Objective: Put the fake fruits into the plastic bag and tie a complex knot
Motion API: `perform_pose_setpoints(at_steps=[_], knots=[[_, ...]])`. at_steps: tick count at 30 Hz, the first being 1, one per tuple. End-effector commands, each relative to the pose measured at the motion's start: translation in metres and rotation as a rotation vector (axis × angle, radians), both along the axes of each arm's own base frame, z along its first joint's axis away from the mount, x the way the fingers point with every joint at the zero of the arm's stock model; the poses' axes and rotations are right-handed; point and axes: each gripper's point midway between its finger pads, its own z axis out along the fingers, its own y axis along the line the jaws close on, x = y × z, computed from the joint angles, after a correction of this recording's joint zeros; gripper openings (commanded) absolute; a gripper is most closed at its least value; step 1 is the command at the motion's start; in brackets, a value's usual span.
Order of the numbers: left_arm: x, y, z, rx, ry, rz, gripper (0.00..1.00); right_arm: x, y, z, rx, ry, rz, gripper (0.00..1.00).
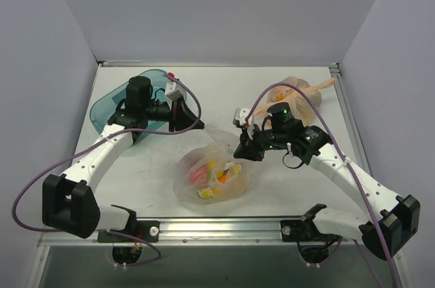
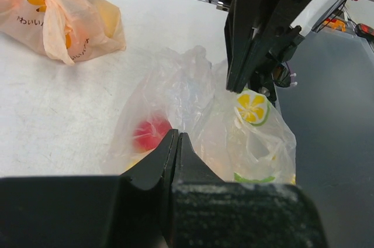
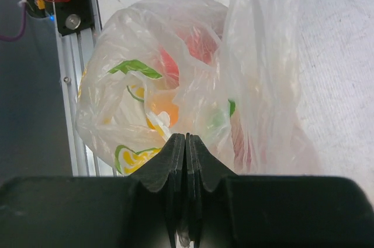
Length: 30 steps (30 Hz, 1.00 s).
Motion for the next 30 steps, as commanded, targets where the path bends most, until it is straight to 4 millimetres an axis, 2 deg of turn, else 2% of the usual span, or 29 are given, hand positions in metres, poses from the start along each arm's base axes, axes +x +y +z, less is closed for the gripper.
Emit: perform_pose_setpoints(at_steps=[1,4,9,10,11,12,14,15,17,18,25,28,30], knots=[[-0.015,0.006,0.023,-0.015,-0.089,-0.048,0.00,0.010,-0.004,0.007,0.018,-0.075,-0.043,0.00],[-0.017,0.008,0.014,0.007,-0.085,-0.044,0.00,0.013,-0.006,0.007,0.017,-0.080,-0.069,0.00],[-0.015,0.009,0.000,0.039,-0.080,-0.032,0.00,0.018,-0.013,0.025,0.034,-0.137,-0.103,0.00],[-0.016,0.008,-0.001,0.040,-0.082,-0.035,0.00,0.021,-0.014,0.028,0.031,-0.153,-0.116,0.05],[-0.015,0.008,-0.003,0.042,-0.077,-0.038,0.00,0.025,-0.015,0.029,0.021,-0.174,-0.126,0.12],[-0.015,0.007,-0.002,0.042,-0.080,-0.040,0.00,0.026,-0.016,0.029,0.015,-0.185,-0.127,0.31],[-0.014,0.005,-0.002,0.042,-0.082,-0.048,0.00,0.029,-0.016,0.027,0.001,-0.218,-0.110,0.52],[-0.015,0.004,-0.001,0.042,-0.085,-0.049,0.00,0.033,-0.016,0.027,-0.010,-0.237,-0.122,0.71],[-0.014,0.002,0.001,0.040,-0.088,-0.054,0.00,0.037,-0.014,0.025,-0.022,-0.257,-0.113,0.85],[-0.015,0.002,0.001,0.040,-0.090,-0.057,0.00,0.041,-0.014,0.025,-0.036,-0.287,-0.116,1.00],[-0.021,0.001,0.005,0.026,-0.097,-0.085,0.00,0.062,-0.004,0.026,-0.081,-0.367,-0.137,1.00],[-0.025,0.003,0.007,0.021,-0.102,-0.104,0.00,0.065,-0.004,0.018,-0.083,-0.334,-0.125,1.00],[-0.029,0.004,0.011,0.008,-0.102,-0.122,0.00,0.062,-0.005,0.012,-0.060,-0.282,-0.100,0.97]])
